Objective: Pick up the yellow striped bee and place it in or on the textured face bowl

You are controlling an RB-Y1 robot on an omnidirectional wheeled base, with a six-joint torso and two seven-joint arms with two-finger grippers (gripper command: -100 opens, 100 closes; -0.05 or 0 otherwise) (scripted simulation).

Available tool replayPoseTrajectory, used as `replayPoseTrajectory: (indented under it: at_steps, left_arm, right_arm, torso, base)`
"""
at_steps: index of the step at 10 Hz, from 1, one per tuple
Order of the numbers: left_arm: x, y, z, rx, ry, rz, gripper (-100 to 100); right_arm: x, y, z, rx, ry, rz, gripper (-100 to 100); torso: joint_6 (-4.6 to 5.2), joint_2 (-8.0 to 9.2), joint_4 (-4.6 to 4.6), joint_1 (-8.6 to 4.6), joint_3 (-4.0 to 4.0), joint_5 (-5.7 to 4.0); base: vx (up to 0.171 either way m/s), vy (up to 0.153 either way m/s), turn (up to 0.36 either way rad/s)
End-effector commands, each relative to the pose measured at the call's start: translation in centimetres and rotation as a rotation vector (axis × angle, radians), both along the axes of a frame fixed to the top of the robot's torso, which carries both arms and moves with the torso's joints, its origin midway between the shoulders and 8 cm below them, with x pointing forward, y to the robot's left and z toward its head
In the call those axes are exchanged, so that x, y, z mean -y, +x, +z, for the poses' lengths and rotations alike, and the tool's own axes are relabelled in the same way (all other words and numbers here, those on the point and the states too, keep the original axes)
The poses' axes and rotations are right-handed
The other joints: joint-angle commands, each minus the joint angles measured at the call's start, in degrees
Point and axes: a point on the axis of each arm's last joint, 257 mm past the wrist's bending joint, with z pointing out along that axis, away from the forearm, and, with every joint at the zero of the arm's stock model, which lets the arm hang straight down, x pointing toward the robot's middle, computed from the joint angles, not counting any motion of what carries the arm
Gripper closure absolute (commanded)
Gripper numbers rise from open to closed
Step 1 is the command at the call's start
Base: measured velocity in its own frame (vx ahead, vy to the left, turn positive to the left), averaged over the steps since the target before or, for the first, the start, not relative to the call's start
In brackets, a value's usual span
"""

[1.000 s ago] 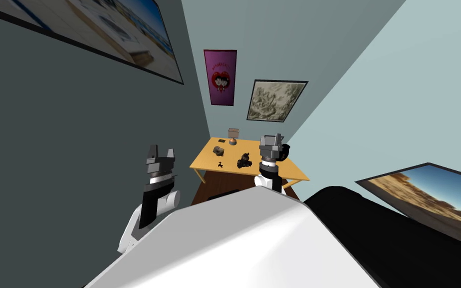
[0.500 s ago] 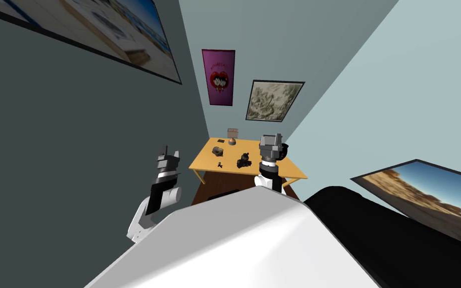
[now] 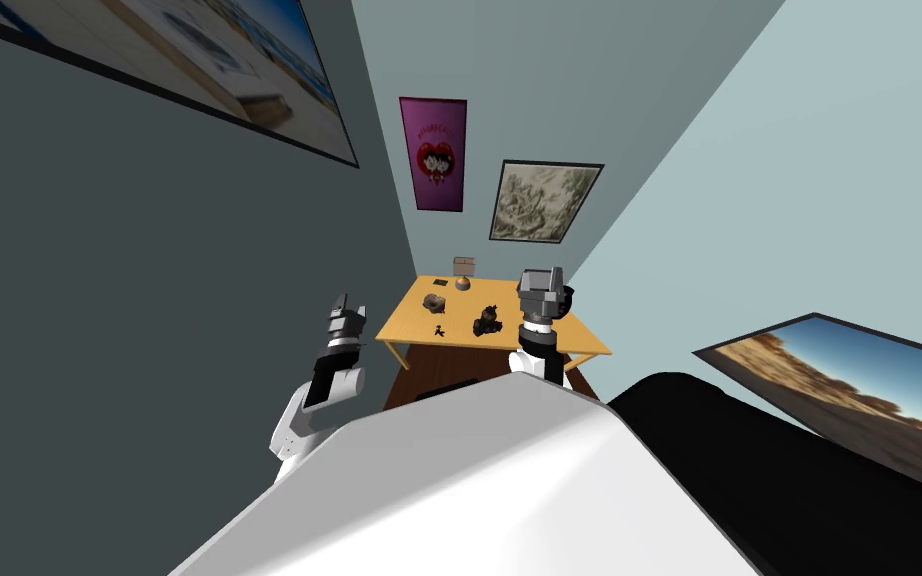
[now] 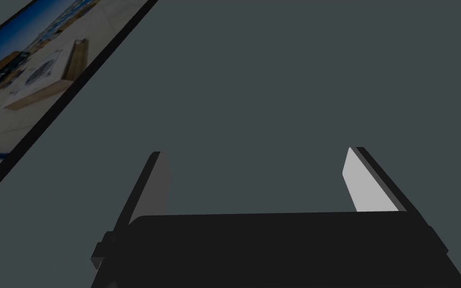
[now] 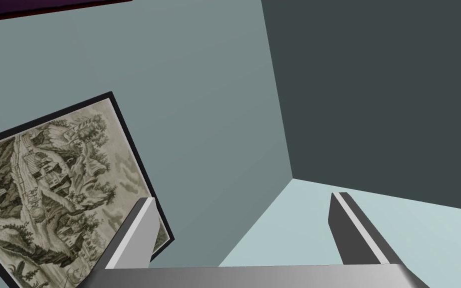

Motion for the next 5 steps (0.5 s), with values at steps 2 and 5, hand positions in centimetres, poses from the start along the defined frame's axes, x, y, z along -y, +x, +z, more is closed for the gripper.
replayPoseTrajectory:
  at_steps: [2, 5]
  left_arm:
    - [-0.5, 1.9, -3.1, -0.094, -0.045, 0.002, -100]
    - [-1.2, 3.4, -6.4, -0.187, -0.081, 0.012, -100]
  right_arm:
    - [0.0, 0.0, 0.0, 0.000, 0.000, 0.000, 0]
    - [0.0, 0.0, 0.0, 0.000, 0.000, 0.000, 0]
  torso:
    - [-0.02, 0.01, 0.00, -0.02, 0.00, 0.00]
    - [0.00, -0.02, 0.00, 0.00, -0.01, 0.00]
  base:
    - [0.015, 0.014, -0.041]
    - [0.016, 0.017, -0.043]
